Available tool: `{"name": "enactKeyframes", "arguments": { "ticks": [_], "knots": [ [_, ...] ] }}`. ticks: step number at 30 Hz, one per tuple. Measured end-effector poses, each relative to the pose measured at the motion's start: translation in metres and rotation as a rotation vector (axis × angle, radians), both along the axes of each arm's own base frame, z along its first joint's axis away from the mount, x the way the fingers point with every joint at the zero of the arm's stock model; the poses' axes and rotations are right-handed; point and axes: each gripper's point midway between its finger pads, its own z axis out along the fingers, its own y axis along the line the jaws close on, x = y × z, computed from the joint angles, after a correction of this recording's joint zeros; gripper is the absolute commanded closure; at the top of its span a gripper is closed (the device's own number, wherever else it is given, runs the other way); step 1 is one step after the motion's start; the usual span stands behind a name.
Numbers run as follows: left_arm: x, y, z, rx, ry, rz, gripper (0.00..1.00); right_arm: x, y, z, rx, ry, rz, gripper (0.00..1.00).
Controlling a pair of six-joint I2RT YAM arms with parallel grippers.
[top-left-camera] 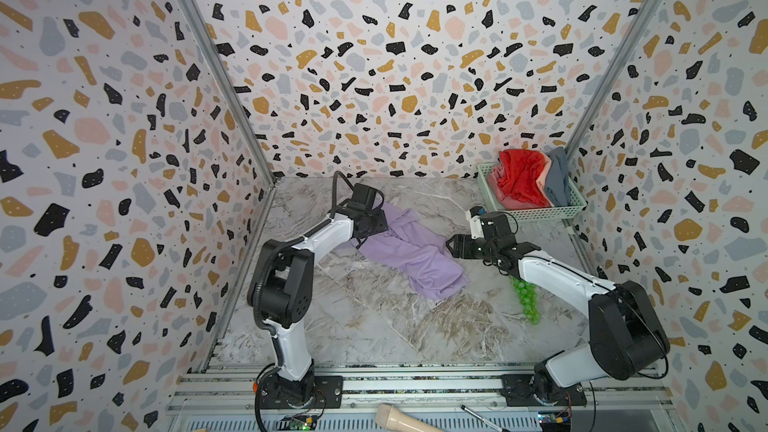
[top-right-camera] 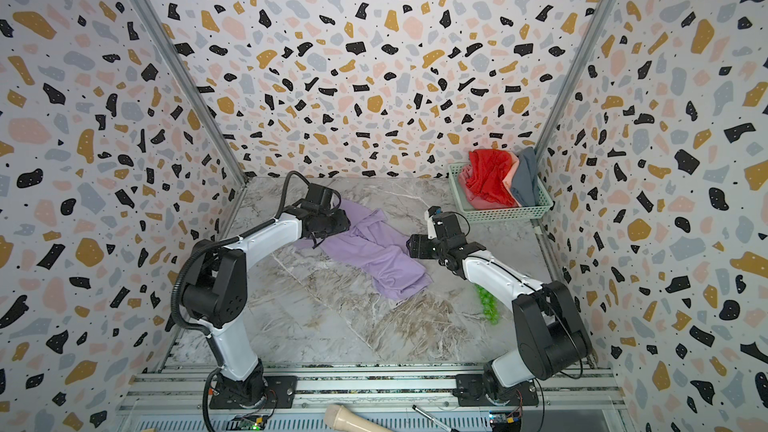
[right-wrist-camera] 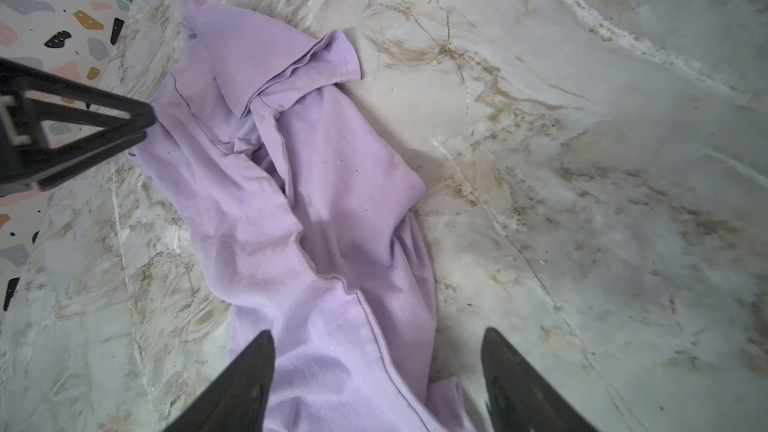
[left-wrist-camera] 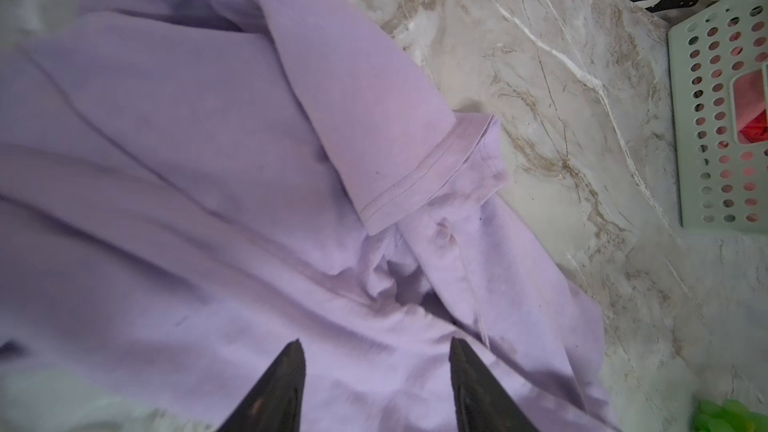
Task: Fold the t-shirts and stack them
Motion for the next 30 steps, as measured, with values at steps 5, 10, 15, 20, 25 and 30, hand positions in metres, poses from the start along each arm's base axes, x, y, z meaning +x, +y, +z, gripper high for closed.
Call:
{"name": "enactKeyframes", "arguments": {
  "ticks": [5,10,15,20,25,30],
  "knots": [
    [0.026,-0.012,-0.024,-0.023,0.004,0.023,0.5,-0.008,-0.01,0.009,-0.024,-0.019,-0.02,0.22],
    [0.04,-0.018,-0.041,-0.046,0.002,0.04,0.56,-0.012,-0.017,0.017,-0.041,-0.035,-0.037,0.22],
    [0.049,-0.023,-0.046,-0.076,-0.005,0.053,0.69,-0.015,-0.024,0.014,-0.07,-0.019,-0.055,0.22],
    [0.062,-0.028,-0.037,-0.106,-0.039,0.066,0.92,-0.017,-0.029,0.011,-0.091,-0.01,-0.07,0.22],
    [0.071,-0.033,-0.022,-0.127,-0.073,0.062,1.0,-0.017,-0.032,0.009,-0.106,-0.007,-0.079,0.22],
    [0.074,-0.036,0.001,-0.148,-0.091,0.046,1.0,-0.017,-0.036,0.007,-0.112,-0.004,-0.093,0.22]
  ]
}}
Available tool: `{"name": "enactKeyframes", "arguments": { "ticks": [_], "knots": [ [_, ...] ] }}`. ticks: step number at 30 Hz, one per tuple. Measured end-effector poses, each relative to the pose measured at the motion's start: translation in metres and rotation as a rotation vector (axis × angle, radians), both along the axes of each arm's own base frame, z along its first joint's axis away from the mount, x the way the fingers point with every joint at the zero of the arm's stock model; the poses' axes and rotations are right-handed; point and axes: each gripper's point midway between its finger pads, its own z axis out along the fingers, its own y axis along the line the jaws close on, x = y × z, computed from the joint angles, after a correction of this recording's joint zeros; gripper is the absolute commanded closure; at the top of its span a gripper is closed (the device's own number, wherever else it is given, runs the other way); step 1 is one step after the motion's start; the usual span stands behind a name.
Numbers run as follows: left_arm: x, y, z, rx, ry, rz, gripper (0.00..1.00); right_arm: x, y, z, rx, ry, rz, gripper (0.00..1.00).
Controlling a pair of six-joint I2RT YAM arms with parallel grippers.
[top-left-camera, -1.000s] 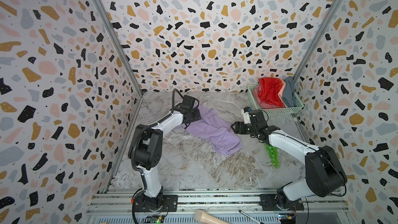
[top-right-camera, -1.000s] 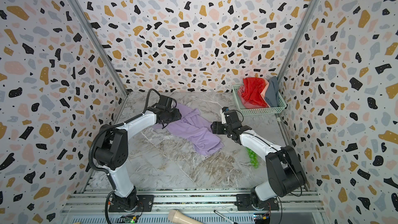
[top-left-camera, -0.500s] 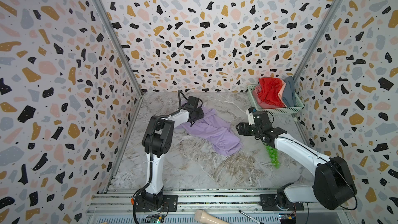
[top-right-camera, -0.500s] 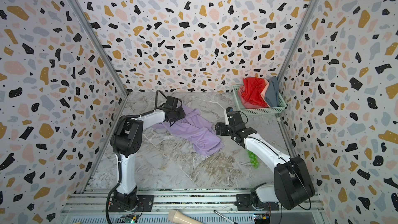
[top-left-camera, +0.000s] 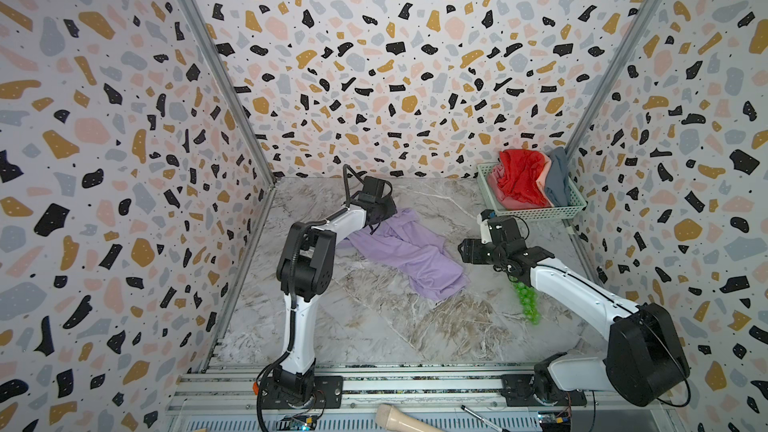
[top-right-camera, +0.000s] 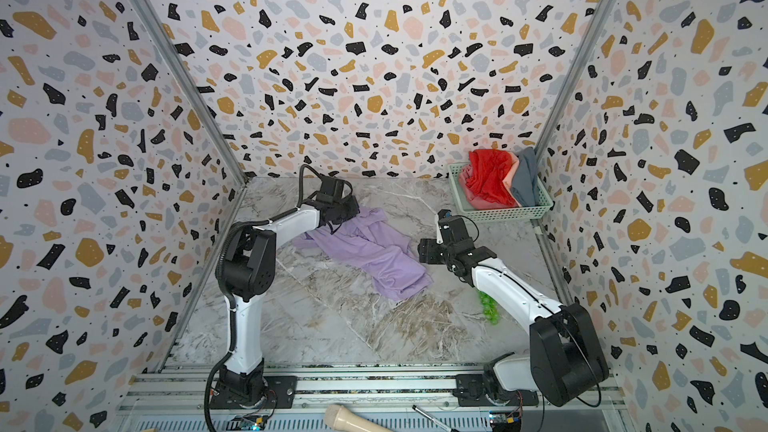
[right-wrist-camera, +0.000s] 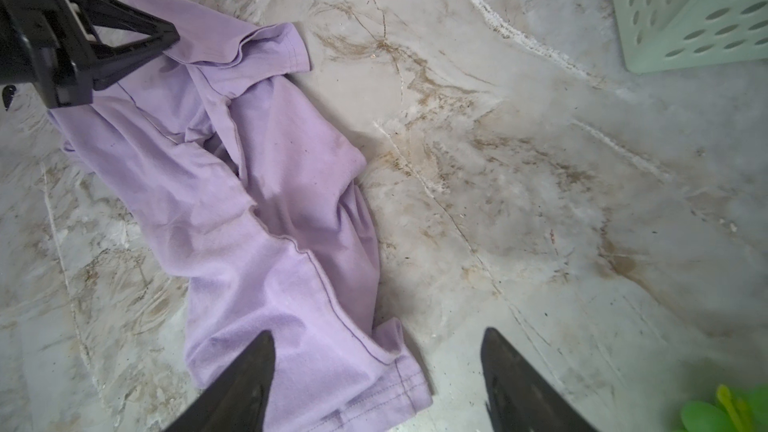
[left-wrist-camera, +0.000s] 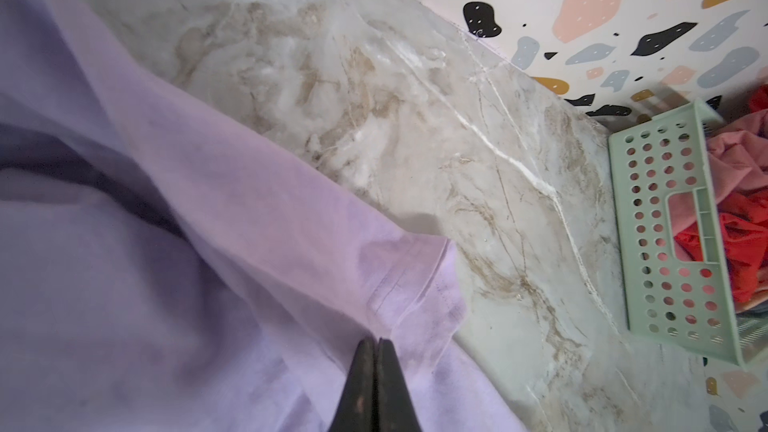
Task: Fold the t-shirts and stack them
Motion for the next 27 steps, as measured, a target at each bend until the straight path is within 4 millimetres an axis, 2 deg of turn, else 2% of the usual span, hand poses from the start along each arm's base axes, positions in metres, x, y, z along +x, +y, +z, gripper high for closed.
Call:
{"name": "enactKeyframes", "arguments": {
  "ticks": [2,3,4,6,9,11,13,15,16,18,20,23,27],
  "knots": [
    [0.003,-0.001,0.03,-0.021,-0.03,-0.007,1.0,0.0,-0.003,-0.001,0.003,0.0,-0.008,0.22],
    [0.008,-0.004,0.052,-0.04,-0.061,-0.012,1.0,0.001,-0.006,-0.002,0.006,-0.001,-0.013,0.22],
    [0.014,-0.008,0.083,-0.067,-0.111,-0.02,1.0,0.001,-0.009,-0.002,0.011,-0.003,-0.02,0.22],
    [0.029,-0.016,0.16,-0.143,-0.244,-0.033,1.0,0.004,-0.014,-0.001,0.024,-0.009,-0.034,0.22],
    [0.033,-0.023,0.322,-0.336,-0.528,-0.058,1.0,0.01,-0.019,0.004,0.053,-0.028,-0.048,0.22],
    [0.005,-0.012,0.436,-0.521,-0.755,-0.082,1.0,0.015,-0.021,0.008,0.071,-0.045,-0.051,0.22],
    [-0.036,0.012,0.508,-0.648,-0.897,-0.105,1.0,0.017,-0.02,0.011,0.083,-0.056,-0.049,0.22],
    [-0.074,0.045,0.55,-0.697,-0.988,-0.095,1.0,0.018,-0.017,0.014,0.097,-0.067,-0.037,0.22],
    [-0.092,0.06,0.563,-0.694,-1.02,-0.081,1.0,0.018,-0.016,0.015,0.104,-0.071,-0.031,0.22],
    [-0.119,0.089,0.572,-0.647,-1.058,-0.021,1.0,0.019,-0.013,0.017,0.117,-0.076,-0.019,0.21],
    [-0.145,0.105,0.565,-0.589,-1.062,0.024,1.0,0.018,-0.01,0.019,0.129,-0.078,-0.005,0.21],
    [-0.17,0.113,0.518,-0.502,-0.986,0.068,1.0,0.018,-0.004,0.021,0.154,-0.08,0.023,0.21],
    [-0.162,0.12,0.436,-0.389,-0.819,0.133,1.0,0.017,0.016,0.023,0.191,-0.09,0.094,0.21]
  ]
}}
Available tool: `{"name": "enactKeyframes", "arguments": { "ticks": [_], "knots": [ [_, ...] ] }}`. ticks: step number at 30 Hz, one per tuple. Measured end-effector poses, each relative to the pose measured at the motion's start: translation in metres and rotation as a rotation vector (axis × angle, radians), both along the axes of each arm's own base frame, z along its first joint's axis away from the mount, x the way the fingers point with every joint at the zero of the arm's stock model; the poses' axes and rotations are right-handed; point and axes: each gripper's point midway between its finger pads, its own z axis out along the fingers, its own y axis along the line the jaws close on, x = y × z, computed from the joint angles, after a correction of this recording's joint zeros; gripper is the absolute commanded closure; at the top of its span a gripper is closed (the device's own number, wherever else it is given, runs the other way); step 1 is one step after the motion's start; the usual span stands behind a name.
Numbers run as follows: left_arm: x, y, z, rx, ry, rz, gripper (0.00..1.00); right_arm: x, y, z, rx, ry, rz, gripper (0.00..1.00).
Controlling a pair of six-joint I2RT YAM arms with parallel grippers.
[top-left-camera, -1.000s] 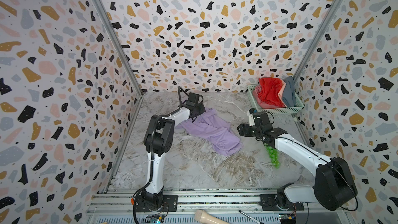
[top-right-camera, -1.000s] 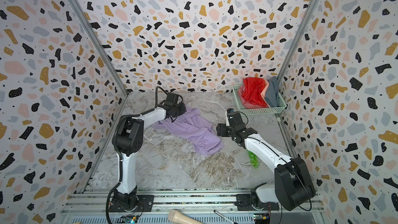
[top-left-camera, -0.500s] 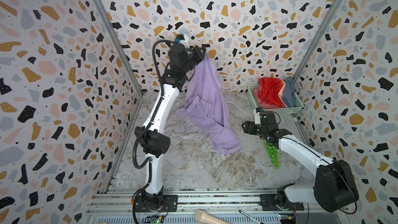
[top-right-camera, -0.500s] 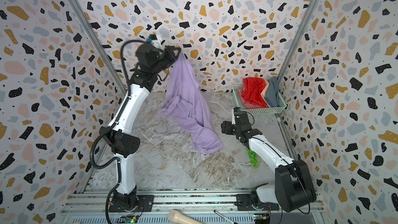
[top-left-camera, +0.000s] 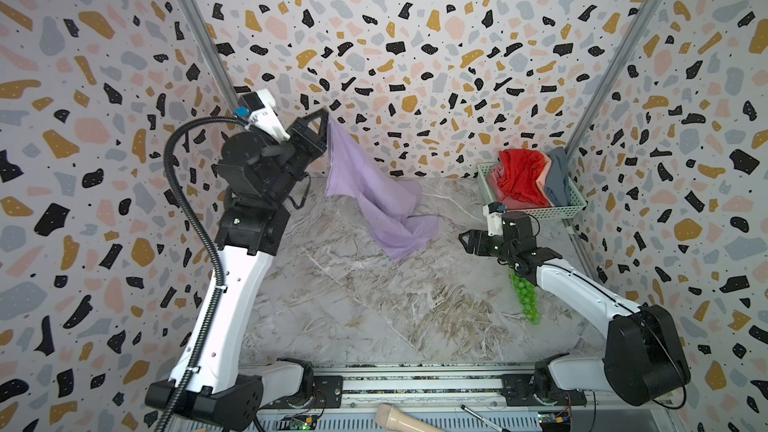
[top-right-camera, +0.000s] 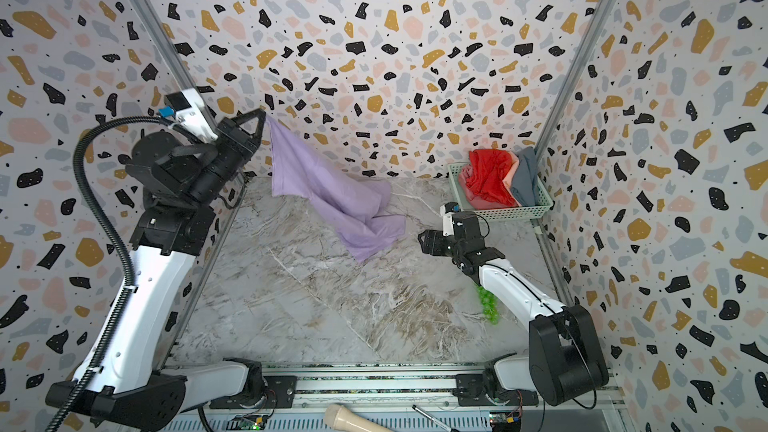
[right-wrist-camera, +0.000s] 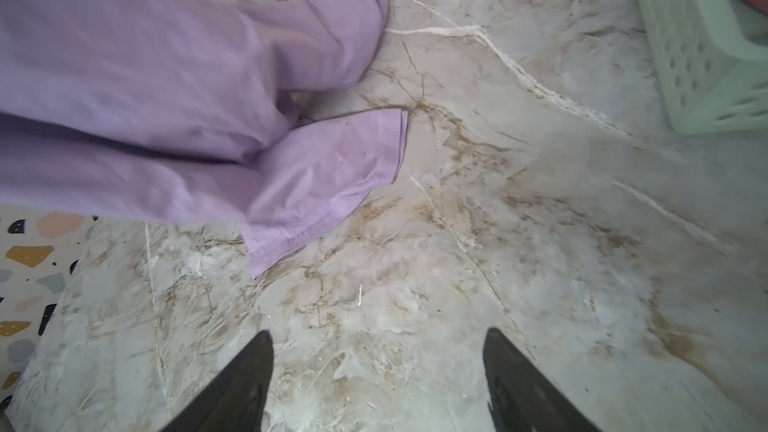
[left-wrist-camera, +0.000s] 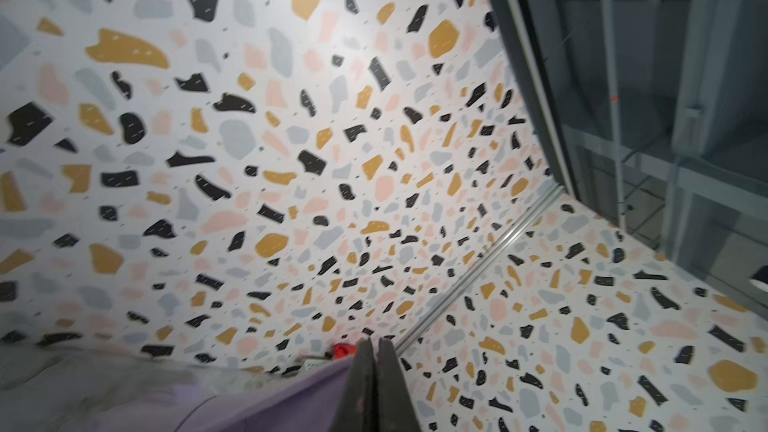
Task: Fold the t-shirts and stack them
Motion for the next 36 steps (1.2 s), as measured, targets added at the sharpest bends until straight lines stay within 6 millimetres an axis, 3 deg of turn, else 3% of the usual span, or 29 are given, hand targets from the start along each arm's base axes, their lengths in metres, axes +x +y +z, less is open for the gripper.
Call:
{"name": "enactKeyframes", "arguments": {
  "ticks": [5,7,9,14,19,21,25,30,33,36],
  "knots": [
    [0.029,0.006,-0.089,0.09,0.223,0.064,1.0,-0.014,0.052,-0.015,0.015,0.027,0.149,0.21],
    [0.033,0.007,-0.105,0.109,0.269,0.073,1.0,-0.024,0.074,-0.023,0.014,0.04,0.208,0.21],
    [0.034,0.006,-0.106,0.113,0.272,0.073,1.0,-0.033,0.092,-0.03,0.008,0.046,0.257,0.2],
    [0.028,0.006,-0.074,0.099,0.212,0.065,1.0,-0.04,0.12,-0.052,-0.018,0.062,0.309,0.17],
    [0.005,0.005,-0.006,0.055,0.059,0.038,1.0,-0.012,0.133,-0.074,-0.014,0.098,0.252,0.17],
    [-0.009,0.005,0.013,0.035,0.007,0.025,1.0,0.001,0.14,-0.078,0.007,0.106,0.227,0.17],
    [-0.032,0.007,0.034,0.01,-0.054,0.008,1.0,0.025,0.152,-0.081,0.089,0.132,0.182,0.18],
    [-0.043,0.007,0.041,-0.002,-0.072,-0.004,1.0,0.048,0.166,-0.078,0.196,0.176,0.142,0.19],
    [-0.043,0.007,0.039,-0.009,-0.065,-0.006,1.0,0.055,0.175,-0.077,0.279,0.205,0.132,0.33],
    [-0.043,0.007,0.036,-0.008,-0.056,-0.005,1.0,0.058,0.185,-0.088,0.33,0.253,0.136,0.69]
  ]
}}
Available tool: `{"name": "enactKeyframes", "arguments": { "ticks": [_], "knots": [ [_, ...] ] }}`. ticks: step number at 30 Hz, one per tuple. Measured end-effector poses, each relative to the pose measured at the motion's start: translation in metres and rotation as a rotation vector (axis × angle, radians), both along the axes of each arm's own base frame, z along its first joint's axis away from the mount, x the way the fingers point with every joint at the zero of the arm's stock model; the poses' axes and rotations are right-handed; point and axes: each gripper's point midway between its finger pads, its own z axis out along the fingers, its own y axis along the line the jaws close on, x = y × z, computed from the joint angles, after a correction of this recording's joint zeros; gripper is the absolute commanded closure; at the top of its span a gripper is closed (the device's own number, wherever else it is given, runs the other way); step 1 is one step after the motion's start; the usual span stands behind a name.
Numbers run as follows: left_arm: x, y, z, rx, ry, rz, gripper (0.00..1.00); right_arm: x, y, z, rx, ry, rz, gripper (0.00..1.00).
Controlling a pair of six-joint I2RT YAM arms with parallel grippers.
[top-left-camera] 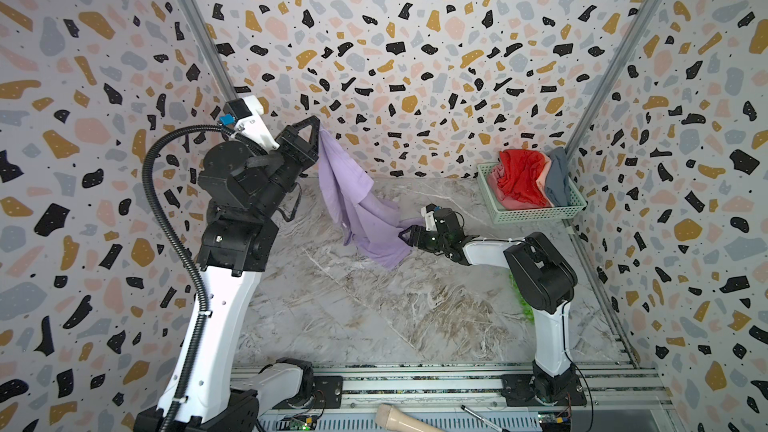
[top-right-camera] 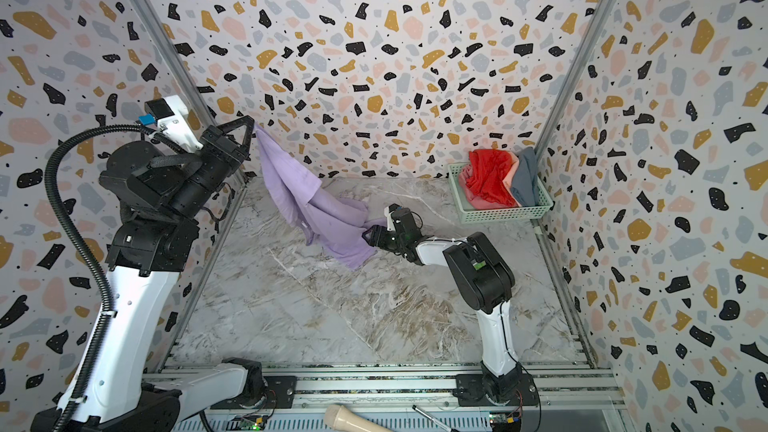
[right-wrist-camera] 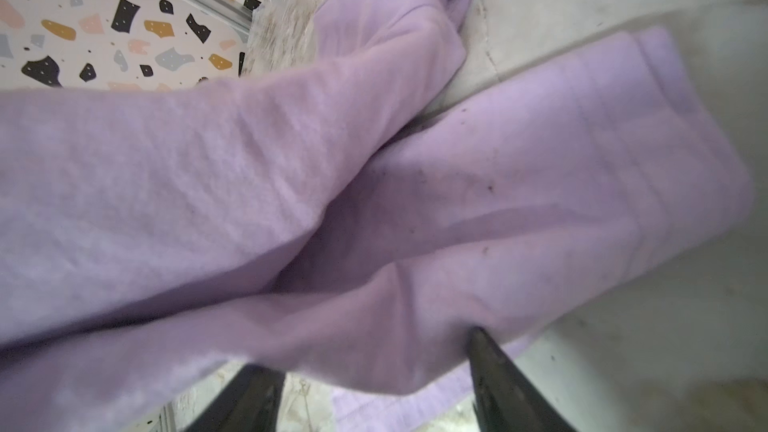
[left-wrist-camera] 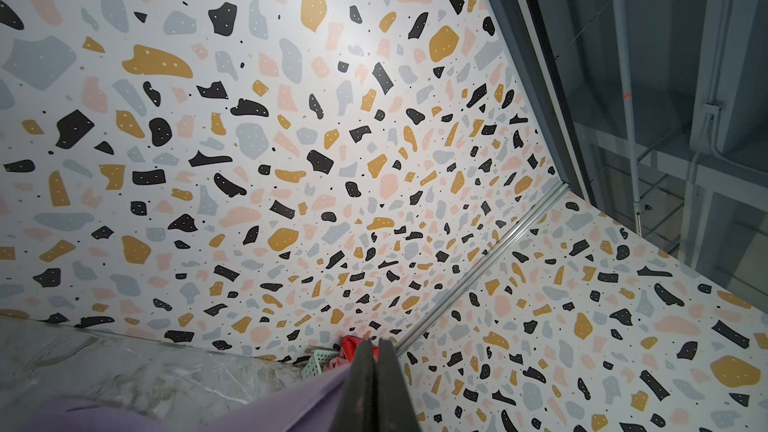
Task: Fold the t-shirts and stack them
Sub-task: 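Grasp the lower edge with the right gripper and stretch the t-shirt between both grippers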
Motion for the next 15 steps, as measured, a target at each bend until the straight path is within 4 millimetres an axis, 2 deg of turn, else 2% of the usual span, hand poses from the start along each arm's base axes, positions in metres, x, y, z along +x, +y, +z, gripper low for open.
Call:
{"name": "enactKeyframes", "arguments": {
  "ticks": [3,5,8,10,11,13,15],
  "knots": [
    [-0.003,0.001,0.0,0.001,0.003,0.002,1.0,-0.005,0.005,-0.014,0.02,0.055,0.007,0.9],
    [-0.007,0.002,-0.001,0.006,0.004,0.007,1.0,-0.007,0.006,-0.014,0.028,0.071,0.009,0.99],
    [-0.015,0.007,-0.001,0.034,-0.001,0.031,1.0,-0.007,0.002,0.001,0.036,0.052,0.005,1.0],
    [-0.02,0.011,-0.001,0.06,-0.004,0.058,1.0,-0.005,-0.009,0.023,0.033,0.013,-0.013,1.0],
    [-0.024,0.014,-0.002,0.077,-0.004,0.074,1.0,-0.002,-0.018,0.041,0.033,-0.017,-0.026,1.0],
    [-0.03,0.021,-0.002,0.107,-0.007,0.112,1.0,0.005,-0.036,0.085,0.046,-0.101,-0.059,1.0],
    [-0.037,0.028,0.0,0.139,-0.014,0.149,1.0,0.008,-0.061,0.143,0.066,-0.217,-0.101,1.0]
  ]
}}
